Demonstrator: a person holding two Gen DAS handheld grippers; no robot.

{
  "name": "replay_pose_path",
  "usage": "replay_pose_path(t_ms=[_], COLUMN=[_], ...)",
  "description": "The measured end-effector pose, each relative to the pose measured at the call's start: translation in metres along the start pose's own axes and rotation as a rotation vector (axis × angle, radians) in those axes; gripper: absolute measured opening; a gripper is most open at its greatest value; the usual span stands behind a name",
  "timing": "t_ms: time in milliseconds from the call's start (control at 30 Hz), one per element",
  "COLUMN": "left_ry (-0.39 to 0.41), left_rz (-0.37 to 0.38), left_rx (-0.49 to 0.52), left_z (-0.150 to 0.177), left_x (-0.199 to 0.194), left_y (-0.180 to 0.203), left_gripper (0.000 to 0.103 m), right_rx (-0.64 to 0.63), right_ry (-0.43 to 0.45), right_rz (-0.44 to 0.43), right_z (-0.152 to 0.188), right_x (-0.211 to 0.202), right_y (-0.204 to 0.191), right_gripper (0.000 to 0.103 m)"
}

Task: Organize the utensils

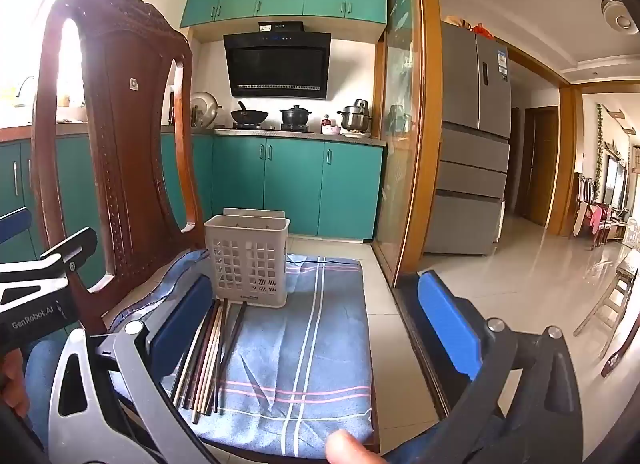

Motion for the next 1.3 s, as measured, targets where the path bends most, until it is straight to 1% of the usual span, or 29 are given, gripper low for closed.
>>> replay_pose_path(t_ms=[233,300,533,867,1000,1300], left_ry=[-0.002,0.007,0.008,0.002,0.003,0.004], left_rz=[0.008,-0.001,-0.003,-0.009,-0.013,-0.018], left_rx=[0.019,0.009,0.013,0.02,0.023,0.019], left_z=[0.0002,-0.0007,-0.0027,0.0005,0.0004,-0.0006], left_x=[0.003,-0.0012,-0.0018,-0.0006,-0.0009,-0.003], left_y=[-0.0006,-0.0021,-0.0013,0.001,0.0005,-0.0002], left_gripper=[0.1,0.1,0.1,0.1,0.1,0.1], right_rx=[0.006,0.007,0.029,0.021,0.031,0.026], right_ry=[-0.004,-0.003,0.001,0.005,0.002,0.012], right_rz=[-0.001,-0.004,-0.011,-0.015,-0.03,-0.025], right_z=[0.0031,0.0041,0.0072,0.0057,0.0069,0.0072], right_x=[0.0004,-0.0054,-0.0032,-0.0049,-0.0023,-0.0064], right_y=[0.0008,0.004,0.0052,0.0019,0.0029,0.0026], right_gripper=[0.1,0.1,0.1,0.1,0.1,0.1])
Point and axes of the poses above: each gripper's, at about its wrist camera, not at the fingertips, and x roughly the way its jaws point, y to its right, z to its underside, the point moved 1 cm from there along x, roughly the way its jaws point, and after that the axes turned 14 degrees about -x, right-handed, at the moved point
